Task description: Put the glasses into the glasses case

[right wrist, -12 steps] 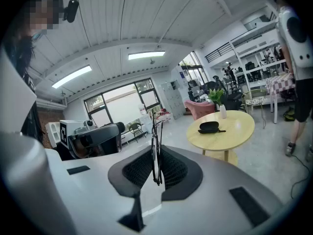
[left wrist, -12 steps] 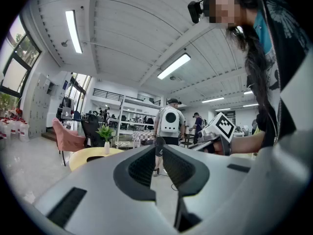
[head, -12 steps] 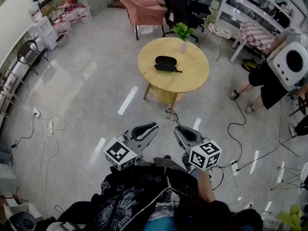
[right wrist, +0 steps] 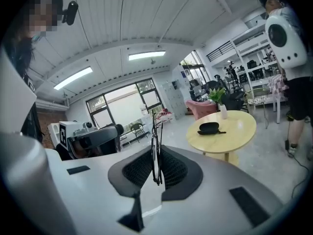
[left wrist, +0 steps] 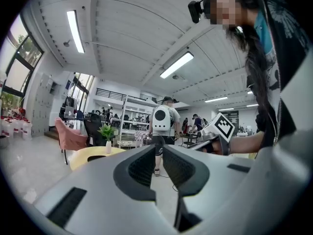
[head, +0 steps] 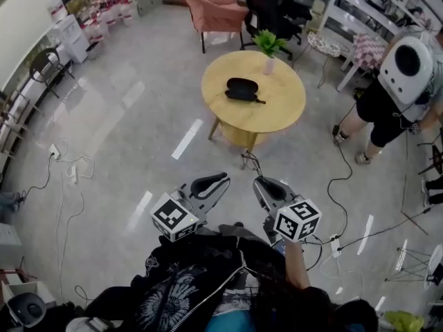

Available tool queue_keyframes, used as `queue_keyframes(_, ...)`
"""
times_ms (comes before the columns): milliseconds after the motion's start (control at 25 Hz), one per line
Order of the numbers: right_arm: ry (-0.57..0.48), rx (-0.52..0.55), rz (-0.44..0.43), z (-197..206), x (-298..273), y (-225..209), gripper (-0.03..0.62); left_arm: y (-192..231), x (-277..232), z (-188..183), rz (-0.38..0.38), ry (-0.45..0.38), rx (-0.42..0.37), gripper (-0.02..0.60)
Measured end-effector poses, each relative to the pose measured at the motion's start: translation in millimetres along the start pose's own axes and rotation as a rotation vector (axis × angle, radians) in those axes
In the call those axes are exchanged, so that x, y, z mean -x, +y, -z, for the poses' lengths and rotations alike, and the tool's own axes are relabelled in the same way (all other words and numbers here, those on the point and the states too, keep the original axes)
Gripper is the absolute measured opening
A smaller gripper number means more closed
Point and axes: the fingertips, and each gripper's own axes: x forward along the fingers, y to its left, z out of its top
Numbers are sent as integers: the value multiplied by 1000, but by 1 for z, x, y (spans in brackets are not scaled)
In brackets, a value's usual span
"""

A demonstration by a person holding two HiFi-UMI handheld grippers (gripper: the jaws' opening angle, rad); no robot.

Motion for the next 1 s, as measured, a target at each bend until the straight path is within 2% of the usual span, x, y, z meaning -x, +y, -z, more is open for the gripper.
queue_keyframes(280, 22, 5, -44, -8, -7, -22, 57, 11, -20, 1, -44, -1, 4, 38)
queue_keyframes(560, 59, 33, -97, -6, -1, -46, 57, 3, -44, 12, -96, 7, 23, 38)
queue_keyframes(800, 80, 5, -128, -1, 2, -67, 57, -8, -63, 25, -112, 57, 28, 38)
queue_keyframes(1000, 94, -20, -137, 2, -13, -76, 57, 2, -60, 30, -133, 96, 19, 38)
